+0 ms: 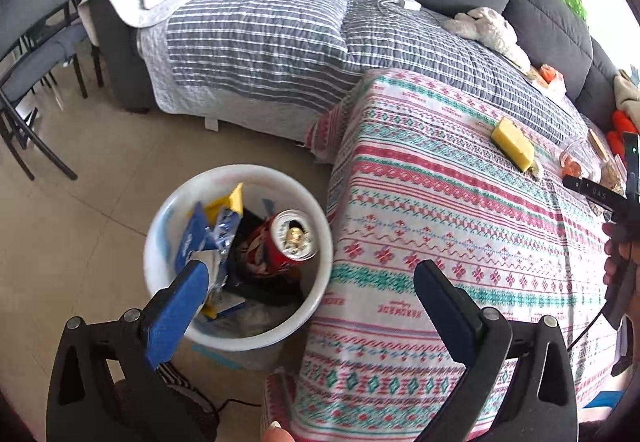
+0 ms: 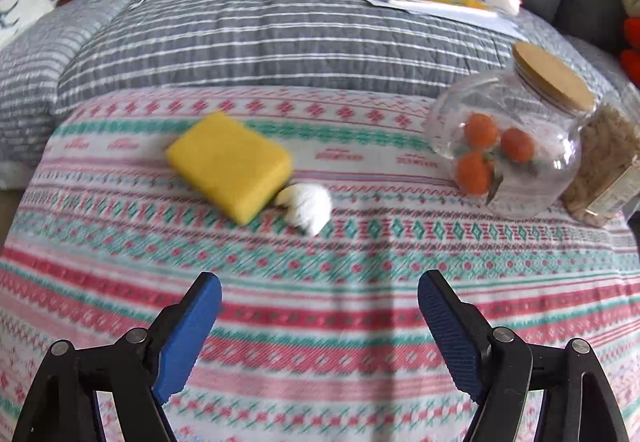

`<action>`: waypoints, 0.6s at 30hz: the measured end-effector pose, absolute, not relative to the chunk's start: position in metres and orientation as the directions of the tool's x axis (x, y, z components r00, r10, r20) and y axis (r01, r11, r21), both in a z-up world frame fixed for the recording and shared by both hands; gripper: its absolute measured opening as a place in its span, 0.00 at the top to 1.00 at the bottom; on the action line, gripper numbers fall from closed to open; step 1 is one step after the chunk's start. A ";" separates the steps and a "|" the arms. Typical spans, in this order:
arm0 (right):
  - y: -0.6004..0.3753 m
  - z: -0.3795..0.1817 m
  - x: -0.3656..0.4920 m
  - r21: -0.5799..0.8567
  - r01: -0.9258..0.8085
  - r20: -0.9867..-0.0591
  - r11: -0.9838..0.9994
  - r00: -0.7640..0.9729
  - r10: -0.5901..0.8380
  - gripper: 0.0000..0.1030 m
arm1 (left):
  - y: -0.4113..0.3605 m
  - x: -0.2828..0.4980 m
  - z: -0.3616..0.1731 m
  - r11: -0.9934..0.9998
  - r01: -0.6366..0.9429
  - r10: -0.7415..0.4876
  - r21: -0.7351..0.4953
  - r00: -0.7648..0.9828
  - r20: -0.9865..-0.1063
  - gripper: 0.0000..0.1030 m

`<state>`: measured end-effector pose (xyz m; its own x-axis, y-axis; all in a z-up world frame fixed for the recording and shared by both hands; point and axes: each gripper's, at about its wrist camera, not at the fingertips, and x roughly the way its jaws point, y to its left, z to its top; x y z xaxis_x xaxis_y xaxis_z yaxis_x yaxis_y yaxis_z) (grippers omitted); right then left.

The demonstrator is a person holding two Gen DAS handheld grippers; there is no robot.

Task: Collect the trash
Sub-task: 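Grasp the yellow sponge with the left tool while the right tool grasps the white tissue ball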

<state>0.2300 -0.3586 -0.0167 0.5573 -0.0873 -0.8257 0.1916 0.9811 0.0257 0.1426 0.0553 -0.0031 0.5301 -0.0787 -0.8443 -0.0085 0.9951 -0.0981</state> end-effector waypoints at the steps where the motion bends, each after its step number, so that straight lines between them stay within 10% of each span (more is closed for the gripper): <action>1: -0.367 -0.021 0.235 0.058 0.199 -0.829 0.978 0.556 -0.064 0.22 | 0.049 0.146 -0.004 0.995 0.000 -0.081 -0.095 0.528 -0.845 0.00; 13: -0.384 -0.063 0.294 0.214 0.197 -0.842 0.957 0.534 0.078 0.45 | 0.001 0.167 -0.012 0.994 0.069 -0.110 -0.087 0.521 -0.846 0.00; 18: -0.385 -0.076 0.301 0.240 0.163 -0.838 0.957 0.532 0.119 0.74 | -0.024 0.178 -0.015 0.989 0.086 -0.151 -0.124 0.508 -0.848 0.00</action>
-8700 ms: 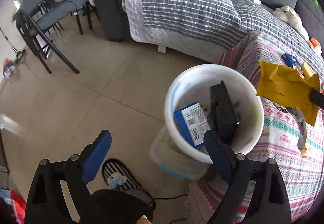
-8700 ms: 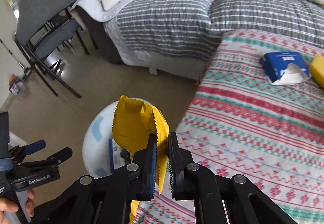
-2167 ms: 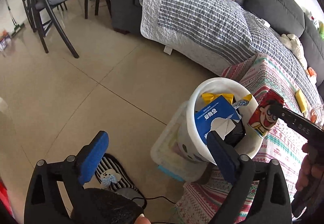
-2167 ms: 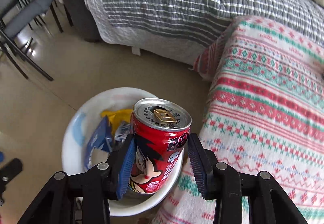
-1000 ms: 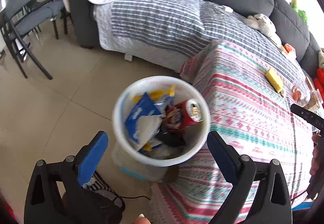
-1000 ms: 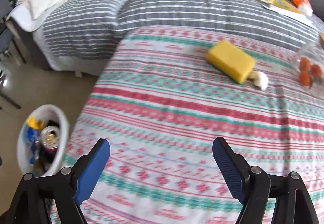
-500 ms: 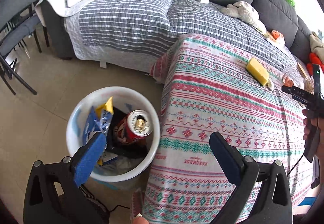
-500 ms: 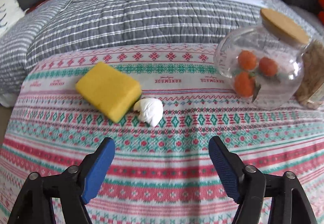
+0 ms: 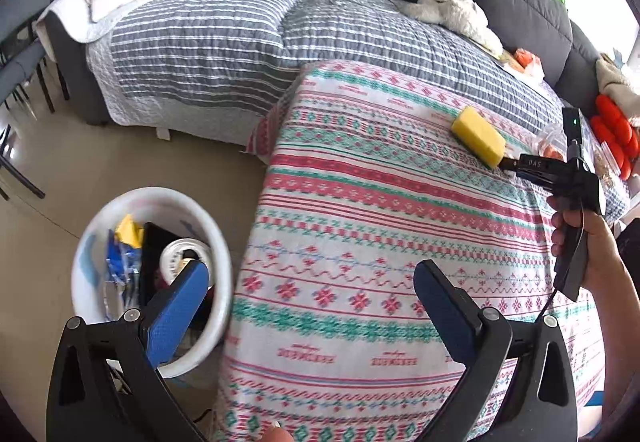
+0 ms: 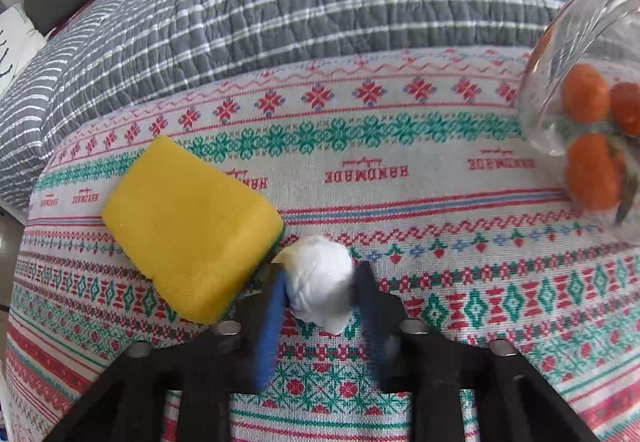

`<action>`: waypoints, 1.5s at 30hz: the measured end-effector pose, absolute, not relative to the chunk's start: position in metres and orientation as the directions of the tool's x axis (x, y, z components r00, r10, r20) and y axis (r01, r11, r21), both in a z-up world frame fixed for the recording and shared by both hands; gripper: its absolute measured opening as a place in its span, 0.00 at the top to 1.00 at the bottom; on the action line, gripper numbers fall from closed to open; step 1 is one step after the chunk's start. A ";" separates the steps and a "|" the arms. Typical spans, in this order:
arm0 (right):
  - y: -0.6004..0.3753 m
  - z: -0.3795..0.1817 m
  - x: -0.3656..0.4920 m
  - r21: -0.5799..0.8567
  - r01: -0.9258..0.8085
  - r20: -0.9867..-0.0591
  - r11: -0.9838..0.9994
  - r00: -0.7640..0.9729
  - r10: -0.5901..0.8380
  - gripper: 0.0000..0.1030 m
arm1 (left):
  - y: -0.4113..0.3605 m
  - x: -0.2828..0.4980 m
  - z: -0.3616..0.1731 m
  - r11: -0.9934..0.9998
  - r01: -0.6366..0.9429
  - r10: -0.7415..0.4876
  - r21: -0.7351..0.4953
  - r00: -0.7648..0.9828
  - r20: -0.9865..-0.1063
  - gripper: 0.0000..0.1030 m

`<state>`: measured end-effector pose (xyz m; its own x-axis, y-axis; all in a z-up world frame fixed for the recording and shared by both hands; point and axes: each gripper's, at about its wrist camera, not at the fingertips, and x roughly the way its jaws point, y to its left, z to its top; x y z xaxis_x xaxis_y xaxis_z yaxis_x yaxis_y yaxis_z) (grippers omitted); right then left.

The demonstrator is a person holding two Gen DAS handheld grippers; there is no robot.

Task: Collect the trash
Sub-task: 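Grasp the yellow sponge with the left tool while the right tool grasps the white tissue ball, then drop the yellow sponge into the bin with the left tool while the right tool drops the tissue ball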

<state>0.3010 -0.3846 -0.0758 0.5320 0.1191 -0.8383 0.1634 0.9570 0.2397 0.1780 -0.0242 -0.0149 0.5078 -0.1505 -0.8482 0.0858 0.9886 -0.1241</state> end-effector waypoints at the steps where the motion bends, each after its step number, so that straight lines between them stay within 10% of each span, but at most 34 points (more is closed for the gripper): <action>1: -0.385 -0.074 0.299 0.247 0.149 -0.840 0.957 0.526 0.135 0.76 | -0.031 0.181 -0.015 0.989 0.100 -0.148 -0.113 0.505 -0.850 0.00; 21: -0.469 -0.012 0.203 0.177 0.043 -0.797 0.983 0.592 0.117 0.76 | -0.248 0.300 -0.037 0.984 0.094 -0.180 -0.154 0.520 -0.835 0.03; 29: -0.486 -0.017 0.199 0.209 0.038 -0.786 0.977 0.601 0.144 0.76 | -0.284 0.339 -0.062 0.986 0.056 -0.165 -0.159 0.529 -0.832 0.26; 39: -0.483 -0.007 0.191 0.211 0.045 -0.784 0.977 0.605 0.141 0.76 | -0.279 0.312 -0.039 0.966 0.217 -0.232 -0.141 0.484 -0.844 0.84; 45: -0.461 0.013 0.180 0.149 0.044 -0.802 0.988 0.590 0.094 0.76 | -0.248 0.261 -0.002 0.944 0.308 -0.262 -0.120 0.474 -0.841 0.89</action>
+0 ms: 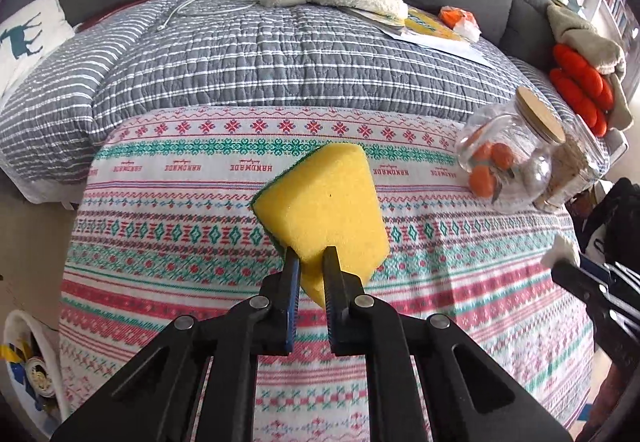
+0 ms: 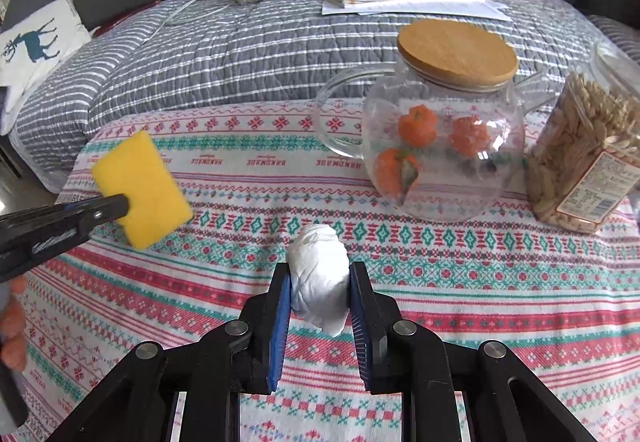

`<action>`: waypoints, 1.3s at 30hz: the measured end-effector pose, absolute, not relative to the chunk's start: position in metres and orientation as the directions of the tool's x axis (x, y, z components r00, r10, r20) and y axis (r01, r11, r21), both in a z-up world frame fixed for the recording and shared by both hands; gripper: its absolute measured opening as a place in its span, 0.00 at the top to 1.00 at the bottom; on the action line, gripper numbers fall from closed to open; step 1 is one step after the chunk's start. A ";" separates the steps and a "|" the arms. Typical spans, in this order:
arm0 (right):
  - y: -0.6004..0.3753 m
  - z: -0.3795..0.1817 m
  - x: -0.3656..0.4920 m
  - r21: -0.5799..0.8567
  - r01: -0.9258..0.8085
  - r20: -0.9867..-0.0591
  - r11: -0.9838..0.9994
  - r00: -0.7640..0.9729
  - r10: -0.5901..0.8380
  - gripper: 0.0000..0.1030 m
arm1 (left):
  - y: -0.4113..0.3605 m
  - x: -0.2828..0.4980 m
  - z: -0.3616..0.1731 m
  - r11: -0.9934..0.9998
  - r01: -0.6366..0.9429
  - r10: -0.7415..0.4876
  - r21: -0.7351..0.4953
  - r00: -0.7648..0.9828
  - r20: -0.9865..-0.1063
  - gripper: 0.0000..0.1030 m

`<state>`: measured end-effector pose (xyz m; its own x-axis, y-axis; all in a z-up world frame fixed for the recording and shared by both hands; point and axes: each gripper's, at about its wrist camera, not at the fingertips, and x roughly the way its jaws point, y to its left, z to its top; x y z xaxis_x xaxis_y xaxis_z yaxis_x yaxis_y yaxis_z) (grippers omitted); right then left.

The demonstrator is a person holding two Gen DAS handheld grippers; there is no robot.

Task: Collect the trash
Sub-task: 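Drop the yellow sponge into the bin with the left tool while the right tool drops the tissue ball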

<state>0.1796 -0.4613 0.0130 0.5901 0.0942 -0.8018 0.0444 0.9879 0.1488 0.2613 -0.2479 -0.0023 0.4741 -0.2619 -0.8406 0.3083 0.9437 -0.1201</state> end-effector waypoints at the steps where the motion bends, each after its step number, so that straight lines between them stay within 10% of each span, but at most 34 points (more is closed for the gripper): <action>1: -0.456 0.019 0.176 0.143 0.042 -0.802 0.989 0.591 0.091 0.76 | -0.243 0.255 0.002 0.941 0.314 -0.268 -0.123 0.473 -0.839 0.89; 25: -0.306 0.039 0.078 0.180 -0.069 -0.776 0.981 0.604 0.185 0.76 | -0.042 0.104 0.042 0.927 0.344 -0.324 -0.147 0.544 -0.774 0.89; 39: -0.223 0.011 0.112 0.262 -0.190 -0.768 0.946 0.553 0.324 0.76 | 0.109 0.107 0.002 0.995 0.048 -0.100 -0.089 0.579 -0.809 0.89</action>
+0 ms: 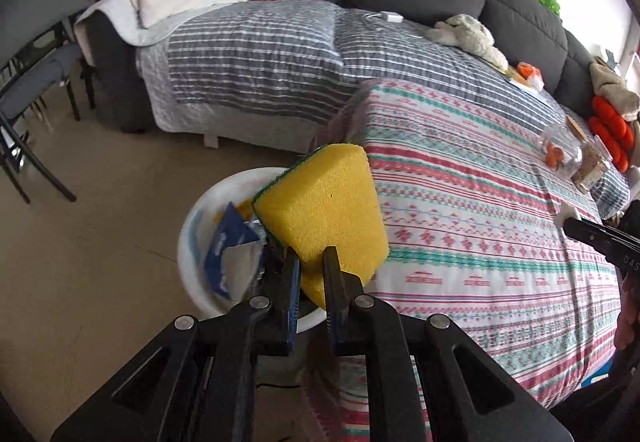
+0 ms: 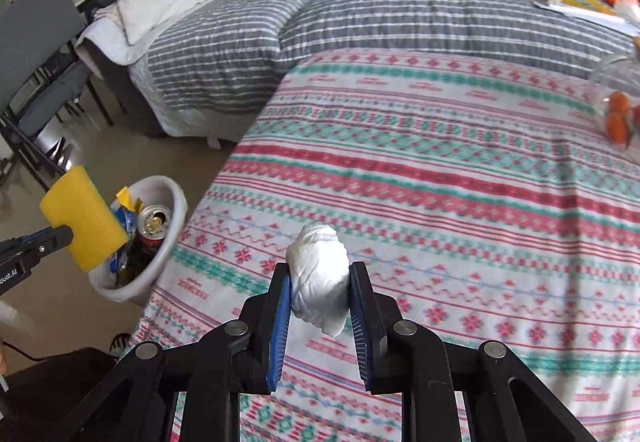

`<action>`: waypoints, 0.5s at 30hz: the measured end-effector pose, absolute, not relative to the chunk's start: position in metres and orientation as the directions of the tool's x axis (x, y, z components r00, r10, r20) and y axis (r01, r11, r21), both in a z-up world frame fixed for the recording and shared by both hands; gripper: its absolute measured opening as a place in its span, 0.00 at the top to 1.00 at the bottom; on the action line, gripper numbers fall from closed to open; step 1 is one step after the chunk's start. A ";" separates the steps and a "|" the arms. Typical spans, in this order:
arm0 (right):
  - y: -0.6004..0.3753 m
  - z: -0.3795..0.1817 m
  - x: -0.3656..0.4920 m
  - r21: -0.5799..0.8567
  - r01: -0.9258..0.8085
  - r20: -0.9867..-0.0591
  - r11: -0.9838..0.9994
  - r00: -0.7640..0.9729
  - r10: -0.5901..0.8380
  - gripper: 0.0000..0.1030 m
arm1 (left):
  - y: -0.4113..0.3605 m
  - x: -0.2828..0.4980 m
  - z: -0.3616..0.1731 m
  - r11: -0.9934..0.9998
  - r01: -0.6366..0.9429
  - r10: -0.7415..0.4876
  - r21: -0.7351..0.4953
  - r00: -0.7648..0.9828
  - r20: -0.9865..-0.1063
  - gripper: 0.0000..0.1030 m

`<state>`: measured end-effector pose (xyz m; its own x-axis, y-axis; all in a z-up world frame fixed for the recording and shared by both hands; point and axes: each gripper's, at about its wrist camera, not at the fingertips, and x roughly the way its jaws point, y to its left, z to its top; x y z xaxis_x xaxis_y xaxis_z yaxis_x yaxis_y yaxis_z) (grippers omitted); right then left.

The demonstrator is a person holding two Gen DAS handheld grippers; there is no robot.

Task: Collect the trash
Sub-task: 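Drop the yellow sponge into the bin with the left tool while the right tool drops the tissue ball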

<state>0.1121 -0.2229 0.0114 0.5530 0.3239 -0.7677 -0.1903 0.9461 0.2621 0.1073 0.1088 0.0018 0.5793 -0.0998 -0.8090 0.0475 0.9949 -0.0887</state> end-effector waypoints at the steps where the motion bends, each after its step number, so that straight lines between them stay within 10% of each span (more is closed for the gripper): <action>1: -0.217 0.009 0.117 0.267 -0.194 -0.769 0.944 0.548 0.330 0.76 | 0.117 0.108 -0.001 0.996 0.028 -0.081 -0.080 0.575 -0.814 0.89; 15: -0.140 -0.013 0.142 0.303 -0.260 -0.776 0.917 0.491 0.396 0.76 | 0.161 0.143 -0.048 0.990 -0.114 0.125 0.077 0.500 -0.857 0.89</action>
